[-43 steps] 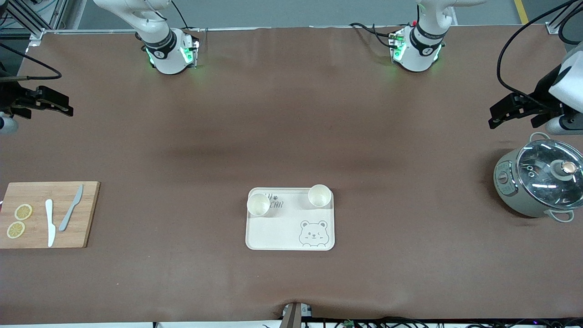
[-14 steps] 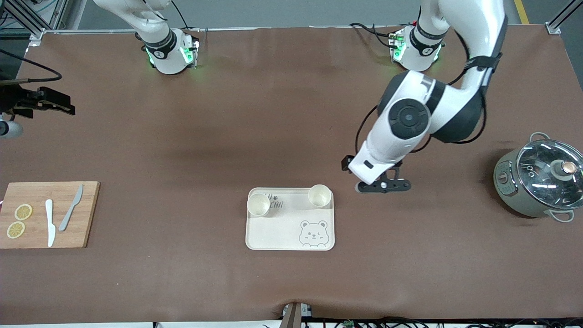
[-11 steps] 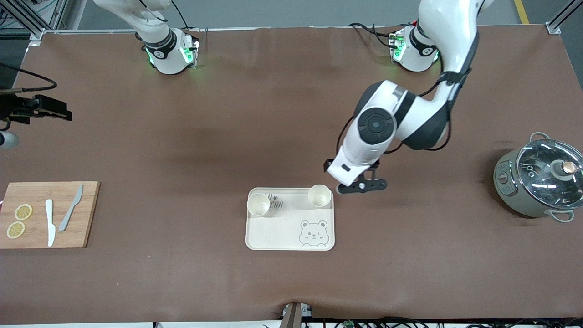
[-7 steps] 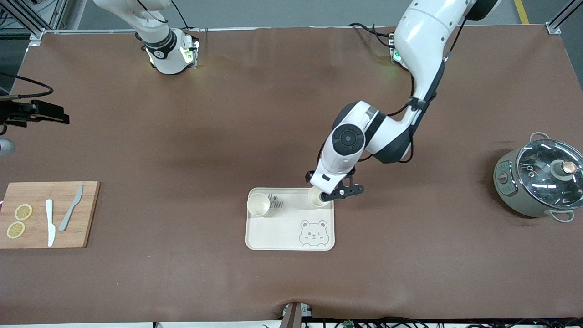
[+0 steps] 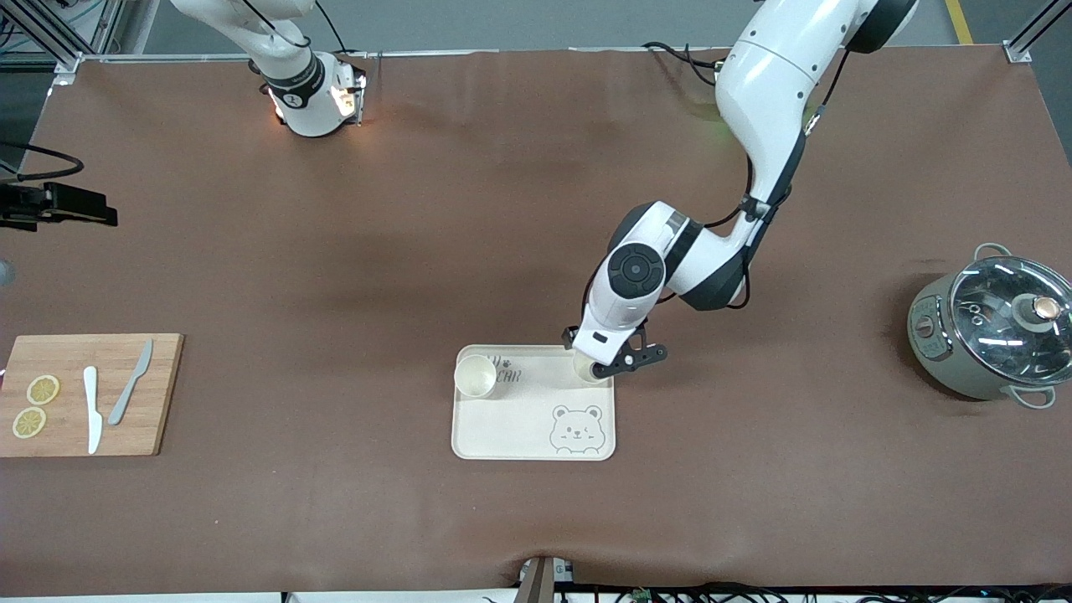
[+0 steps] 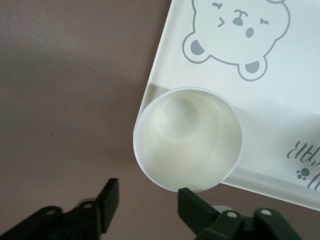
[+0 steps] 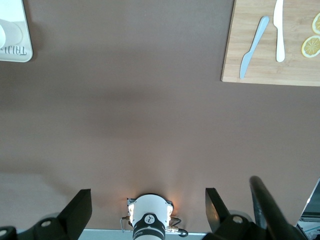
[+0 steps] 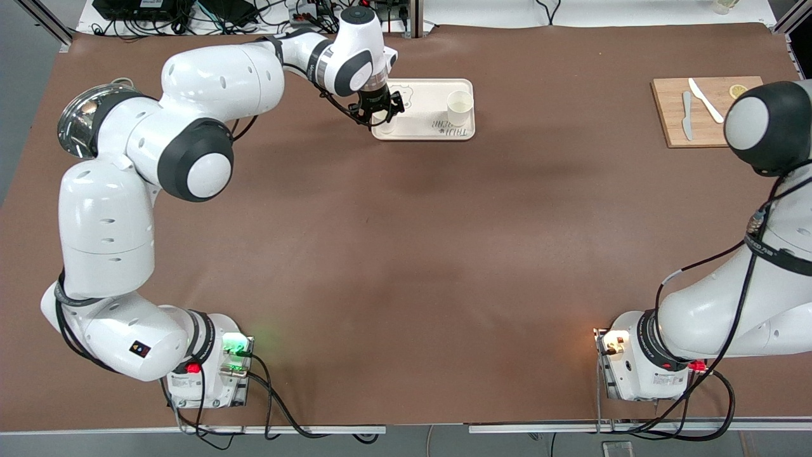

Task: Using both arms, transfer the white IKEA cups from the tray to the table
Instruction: 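Grasp the cup with the left gripper while the right gripper reaches the tray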

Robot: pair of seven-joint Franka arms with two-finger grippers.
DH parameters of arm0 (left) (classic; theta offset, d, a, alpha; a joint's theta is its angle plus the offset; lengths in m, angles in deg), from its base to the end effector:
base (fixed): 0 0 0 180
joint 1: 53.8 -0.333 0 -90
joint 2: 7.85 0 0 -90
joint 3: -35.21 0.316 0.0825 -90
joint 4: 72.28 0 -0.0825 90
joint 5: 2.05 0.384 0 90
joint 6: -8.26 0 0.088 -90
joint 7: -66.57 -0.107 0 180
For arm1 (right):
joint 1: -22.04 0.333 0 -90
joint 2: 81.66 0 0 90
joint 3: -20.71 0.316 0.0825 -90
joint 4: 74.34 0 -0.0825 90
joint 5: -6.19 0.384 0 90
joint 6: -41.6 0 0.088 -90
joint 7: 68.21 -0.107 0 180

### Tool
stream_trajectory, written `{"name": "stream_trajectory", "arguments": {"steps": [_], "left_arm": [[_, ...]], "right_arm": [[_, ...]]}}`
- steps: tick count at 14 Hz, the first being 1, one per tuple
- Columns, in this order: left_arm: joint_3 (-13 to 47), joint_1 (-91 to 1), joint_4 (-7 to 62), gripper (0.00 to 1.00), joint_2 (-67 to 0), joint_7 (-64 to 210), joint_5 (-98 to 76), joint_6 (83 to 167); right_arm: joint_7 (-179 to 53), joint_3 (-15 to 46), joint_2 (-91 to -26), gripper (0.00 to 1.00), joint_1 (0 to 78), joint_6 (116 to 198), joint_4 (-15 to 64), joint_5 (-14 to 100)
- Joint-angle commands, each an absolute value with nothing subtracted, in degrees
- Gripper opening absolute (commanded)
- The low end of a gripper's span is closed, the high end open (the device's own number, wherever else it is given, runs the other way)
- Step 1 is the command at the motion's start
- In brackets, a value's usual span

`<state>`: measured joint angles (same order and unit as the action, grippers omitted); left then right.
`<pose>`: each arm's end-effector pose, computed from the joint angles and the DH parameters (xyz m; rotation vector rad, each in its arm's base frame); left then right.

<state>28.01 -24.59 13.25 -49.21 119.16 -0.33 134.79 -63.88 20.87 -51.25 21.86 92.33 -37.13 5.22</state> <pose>0.5849 -0.4114 0.2466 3.0657 0.4563 -0.0647 0.6079 -0.0033 0.6583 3.1039 0.1029 -0.4615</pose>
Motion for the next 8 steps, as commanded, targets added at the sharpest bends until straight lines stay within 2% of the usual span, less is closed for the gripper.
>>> {"name": "stream_trajectory", "arguments": {"steps": [1,2,4,5,8], "left_arm": [[28.4,-24.5,12.7,0.55,-49.2,121.9,0.9,134.7],[28.4,-24.4,12.5,0.64,-49.1,122.5,0.9,134.7],[28.3,-24.5,12.4,0.72,-47.8,123.2,0.9,134.6],[28.3,-24.8,12.4,0.76,-47.3,123.2,0.9,134.6],[28.3,-25.1,12.4,0.76,-46.9,123.1,0.9,134.6]], "right_arm": [[-63.8,20.5,-48.9,1.0,21.3,91.3,-43.5,6.0],[-63.8,20.5,-51.1,1.0,20.3,93.7,-39.2,7.6],[-63.8,20.4,-58.3,1.0,20.0,100.4,-26.5,8.3],[-63.8,20.4,-60.1,1.0,20.0,102.4,-23.3,8.2],[-63.9,20.4,-59.9,1.0,19.8,102.9,-23.2,8.3]]}}
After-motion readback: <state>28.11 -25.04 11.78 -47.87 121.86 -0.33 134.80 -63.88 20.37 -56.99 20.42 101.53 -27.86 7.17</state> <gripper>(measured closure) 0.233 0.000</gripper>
